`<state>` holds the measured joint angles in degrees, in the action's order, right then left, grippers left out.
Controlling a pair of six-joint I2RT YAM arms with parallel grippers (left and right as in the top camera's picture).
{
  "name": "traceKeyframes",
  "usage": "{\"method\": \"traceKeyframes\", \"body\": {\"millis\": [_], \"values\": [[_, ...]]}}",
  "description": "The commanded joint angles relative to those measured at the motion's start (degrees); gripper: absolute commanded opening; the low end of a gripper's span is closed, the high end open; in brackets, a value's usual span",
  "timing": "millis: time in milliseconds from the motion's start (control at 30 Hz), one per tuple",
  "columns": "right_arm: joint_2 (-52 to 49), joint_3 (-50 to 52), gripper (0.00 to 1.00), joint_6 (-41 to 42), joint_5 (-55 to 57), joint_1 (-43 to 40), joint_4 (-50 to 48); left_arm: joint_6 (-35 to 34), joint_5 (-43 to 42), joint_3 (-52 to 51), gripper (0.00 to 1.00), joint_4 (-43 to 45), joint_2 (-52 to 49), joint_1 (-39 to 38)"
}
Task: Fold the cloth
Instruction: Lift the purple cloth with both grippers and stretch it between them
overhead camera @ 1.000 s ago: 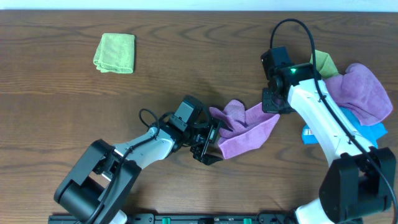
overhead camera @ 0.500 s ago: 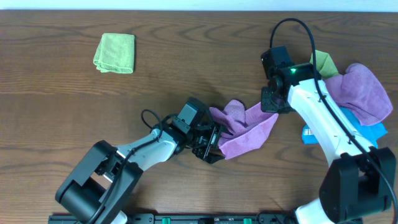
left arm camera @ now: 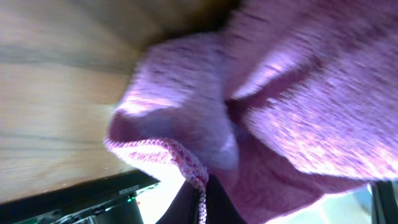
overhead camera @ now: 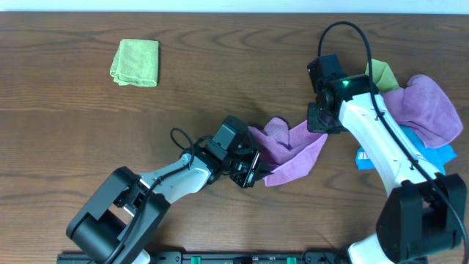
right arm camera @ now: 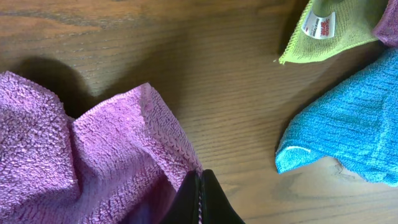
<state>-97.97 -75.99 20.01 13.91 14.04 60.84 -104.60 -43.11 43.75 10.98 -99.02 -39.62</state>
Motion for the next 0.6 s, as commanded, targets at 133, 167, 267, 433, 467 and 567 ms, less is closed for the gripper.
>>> {"method": "traceKeyframes", "body": {"millis": [133, 167, 267, 433, 467, 567], "values": [[0.68, -0.07, 0.01, 0.96, 0.44, -0.35, -1.40, 8.39, -5.62, 2.08, 0.06, 5.68, -0.50, 4.96], [1.16, -0.07, 0.01, 0.94, 0.44, -0.35, -3.34, 9.70, -7.23, 3.32, 0.06, 5.68, -0.26, 7.28], [3.06, -0.07, 0.01, -1.51, -0.50, -0.35, -9.27, 14.12, -8.72, 7.43, 0.06, 5.55, 0.39, 12.35], [4.66, -0.09, 0.01, -4.42, -5.90, -0.28, -17.03, 19.54, -9.92, 15.96, 0.06, -0.66, 0.37, 19.43], [4.66, -0.09, 0.01, -4.39, -6.64, -0.11, -18.73, 20.46, -9.88, 17.59, 0.06, -1.42, 0.37, 20.46], [4.66, -0.17, 0.01, -4.39, -8.20, 0.61, -23.69, 21.16, -9.62, 21.57, 0.06, -1.79, 0.35, 22.82]]}}
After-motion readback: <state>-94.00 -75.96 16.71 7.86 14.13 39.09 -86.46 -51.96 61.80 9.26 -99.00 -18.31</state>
